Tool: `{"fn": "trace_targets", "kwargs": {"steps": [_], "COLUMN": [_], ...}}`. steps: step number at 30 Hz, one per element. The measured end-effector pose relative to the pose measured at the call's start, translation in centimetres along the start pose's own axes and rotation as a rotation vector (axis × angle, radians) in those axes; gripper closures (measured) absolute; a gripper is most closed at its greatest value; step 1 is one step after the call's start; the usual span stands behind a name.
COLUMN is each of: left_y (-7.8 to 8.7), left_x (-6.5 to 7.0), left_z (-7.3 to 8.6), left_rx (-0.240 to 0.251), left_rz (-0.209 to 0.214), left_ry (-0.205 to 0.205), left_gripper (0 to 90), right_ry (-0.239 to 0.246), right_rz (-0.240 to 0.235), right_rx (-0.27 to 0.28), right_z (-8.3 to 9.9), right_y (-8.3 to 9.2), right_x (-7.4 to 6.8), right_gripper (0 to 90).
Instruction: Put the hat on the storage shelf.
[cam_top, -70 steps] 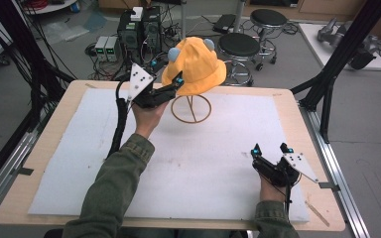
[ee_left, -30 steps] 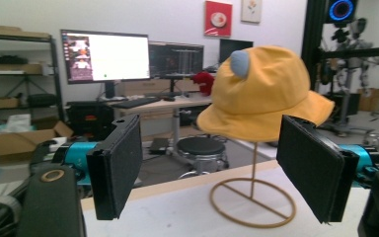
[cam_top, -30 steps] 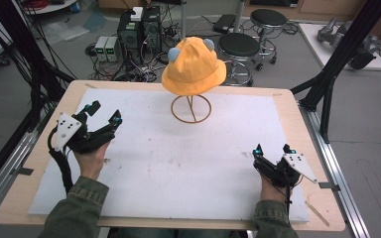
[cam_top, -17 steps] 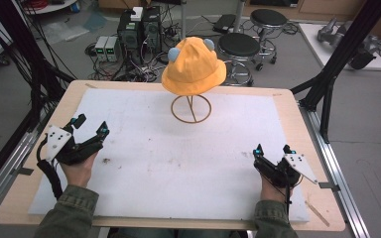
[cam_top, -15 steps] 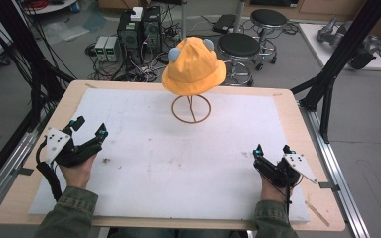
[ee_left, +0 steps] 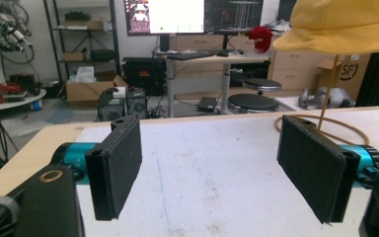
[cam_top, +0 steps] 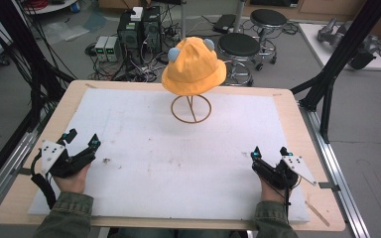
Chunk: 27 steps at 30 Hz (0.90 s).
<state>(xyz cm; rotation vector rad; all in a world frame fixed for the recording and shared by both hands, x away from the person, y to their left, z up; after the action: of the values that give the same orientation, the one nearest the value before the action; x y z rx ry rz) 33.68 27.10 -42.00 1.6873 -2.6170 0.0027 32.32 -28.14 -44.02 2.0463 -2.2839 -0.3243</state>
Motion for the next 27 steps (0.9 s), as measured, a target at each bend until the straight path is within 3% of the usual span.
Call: {"fn": "trace_targets", "kwargs": {"steps": [8,14,27], "left_y": [0.49,0.45,0.21], "left_x": [-0.66,-0.36,-0.60], "left_z": [0.44,0.54,0.99], "left_rx": [-0.005,-0.009,-0.021], "left_rz": [-0.024,-0.014,-0.003], "left_ry": [0.012,0.003,0.037], "left_gripper": [25.6,25.6,26.0], "right_ry": [-0.022,-0.031,-0.027], "right_rz": [-0.019,-0.023,-0.029], "right_rx": [-0.014,-0.020,-0.037], "right_z": [-0.01,0.00,0.16], "right_y": [0.08,0.06,-0.20], "right_x": [0.06,0.13,0.18], "right_gripper": [8.0,8.1,8.0]}}
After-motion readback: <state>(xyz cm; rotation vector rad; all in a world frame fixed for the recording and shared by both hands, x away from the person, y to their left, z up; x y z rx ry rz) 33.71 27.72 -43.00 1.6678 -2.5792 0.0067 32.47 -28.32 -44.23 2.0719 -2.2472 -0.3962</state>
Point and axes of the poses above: each handheld gripper's, and its own axes: y roughly backward along the jaws, z roughly out of its underside, x roughly to its right, the point moved 6 cm from there along -y, roughly forward along the jaws, and after that the axes turned 11 degrees about z, right-handed, at the moved point
